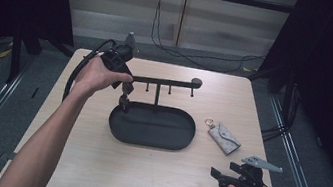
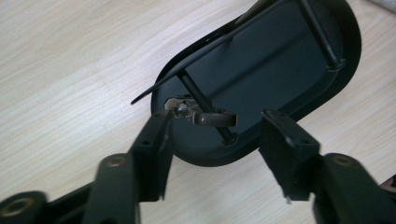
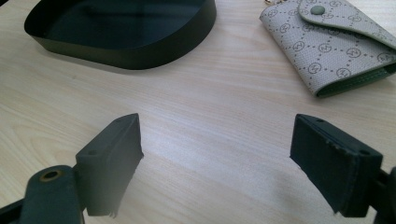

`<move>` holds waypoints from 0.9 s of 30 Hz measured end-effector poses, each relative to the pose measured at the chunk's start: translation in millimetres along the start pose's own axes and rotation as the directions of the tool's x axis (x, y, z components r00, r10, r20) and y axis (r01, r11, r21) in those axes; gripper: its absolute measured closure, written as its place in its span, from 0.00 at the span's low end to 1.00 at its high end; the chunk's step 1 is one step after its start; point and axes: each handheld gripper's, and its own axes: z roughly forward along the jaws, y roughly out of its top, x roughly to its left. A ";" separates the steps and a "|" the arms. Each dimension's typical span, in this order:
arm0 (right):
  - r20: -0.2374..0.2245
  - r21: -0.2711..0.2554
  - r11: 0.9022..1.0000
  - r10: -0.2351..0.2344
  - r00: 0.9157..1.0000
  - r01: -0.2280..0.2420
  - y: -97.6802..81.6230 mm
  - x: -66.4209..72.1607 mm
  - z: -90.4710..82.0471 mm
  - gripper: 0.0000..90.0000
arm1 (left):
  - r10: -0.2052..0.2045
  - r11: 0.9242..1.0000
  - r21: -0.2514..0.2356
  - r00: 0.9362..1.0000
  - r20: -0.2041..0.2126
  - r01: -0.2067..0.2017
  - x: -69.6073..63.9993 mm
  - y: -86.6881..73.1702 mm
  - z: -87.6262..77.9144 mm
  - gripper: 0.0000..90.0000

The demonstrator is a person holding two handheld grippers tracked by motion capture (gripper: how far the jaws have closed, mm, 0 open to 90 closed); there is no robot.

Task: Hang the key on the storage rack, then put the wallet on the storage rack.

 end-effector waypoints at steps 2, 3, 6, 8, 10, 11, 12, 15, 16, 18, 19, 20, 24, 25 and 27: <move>0.001 0.000 1.000 0.000 1.000 0.000 -0.2 0.1 -0.1 0.18 | 0.000 1.000 -0.022 1.000 0.012 0.000 2.0 -3.2 -2.6 0.45; 0.002 0.000 1.000 0.002 1.000 -0.002 -0.2 -0.5 -0.1 0.18 | -0.011 0.999 -0.043 1.000 0.013 0.012 3.8 -7.1 -3.5 0.42; 0.004 0.001 1.000 0.001 1.000 -0.001 -0.2 -0.6 -0.1 0.18 | -0.011 0.997 -0.072 1.000 0.026 0.013 5.5 -11.7 -3.3 0.40; 0.005 0.004 1.000 -0.004 1.000 0.004 -0.2 0.3 0.2 0.18 | 0.000 0.996 -0.086 1.000 0.026 0.003 6.6 -16.0 -2.0 0.38; 0.007 0.006 1.000 -0.005 1.000 0.005 -0.1 0.3 0.5 0.18 | 0.011 0.995 -0.103 0.999 0.031 -0.008 8.1 -20.6 -2.2 0.37; 0.007 0.006 1.000 -0.005 1.000 0.005 -0.1 0.3 0.5 0.18 | 0.012 0.993 -0.117 0.999 0.033 -0.008 8.2 -23.0 -2.6 0.37; 0.006 0.006 1.000 -0.004 1.000 0.004 -0.1 0.3 0.6 0.18 | 0.017 0.992 -0.125 0.999 0.042 -0.011 9.1 -25.5 -3.7 0.36; 0.009 0.004 1.000 -0.003 1.000 0.003 -0.1 0.4 0.4 0.18 | 0.024 0.987 -0.162 0.998 0.061 -0.014 11.9 -33.0 -6.6 0.28; 0.010 0.005 1.000 -0.002 1.000 0.002 -0.1 0.3 0.4 0.18 | 0.030 0.985 -0.174 0.997 0.065 -0.018 12.5 -35.7 -7.2 0.26; 0.011 0.005 1.000 -0.003 1.000 0.003 -0.1 0.3 0.5 0.18 | 0.042 0.978 -0.205 0.996 0.075 -0.026 14.1 -42.0 -7.8 0.25; 0.015 0.006 1.000 -0.005 1.000 0.005 0.0 0.4 0.6 0.18 | 0.049 0.974 -0.225 0.995 0.084 -0.029 15.7 -48.1 -7.3 0.21; 0.015 0.006 1.000 -0.005 1.000 0.005 0.0 0.4 0.6 0.18 | 0.049 0.974 -0.225 0.995 0.084 -0.029 15.7 -48.1 -7.3 0.22; 0.014 0.013 1.000 0.001 1.000 -0.001 2.3 -0.3 4.2 0.18 | 0.056 0.963 -0.268 0.996 0.064 -0.037 20.1 -69.9 -2.3 0.22; 0.015 0.015 1.000 0.000 1.000 0.000 2.6 -0.2 4.8 0.18 | 0.053 0.961 -0.273 0.997 0.063 -0.034 21.6 -74.1 -0.7 0.22; 0.017 0.015 1.000 -0.001 1.000 0.000 2.8 0.5 4.5 0.18 | 0.059 0.958 -0.285 0.996 0.062 -0.039 26.1 -81.7 2.0 0.23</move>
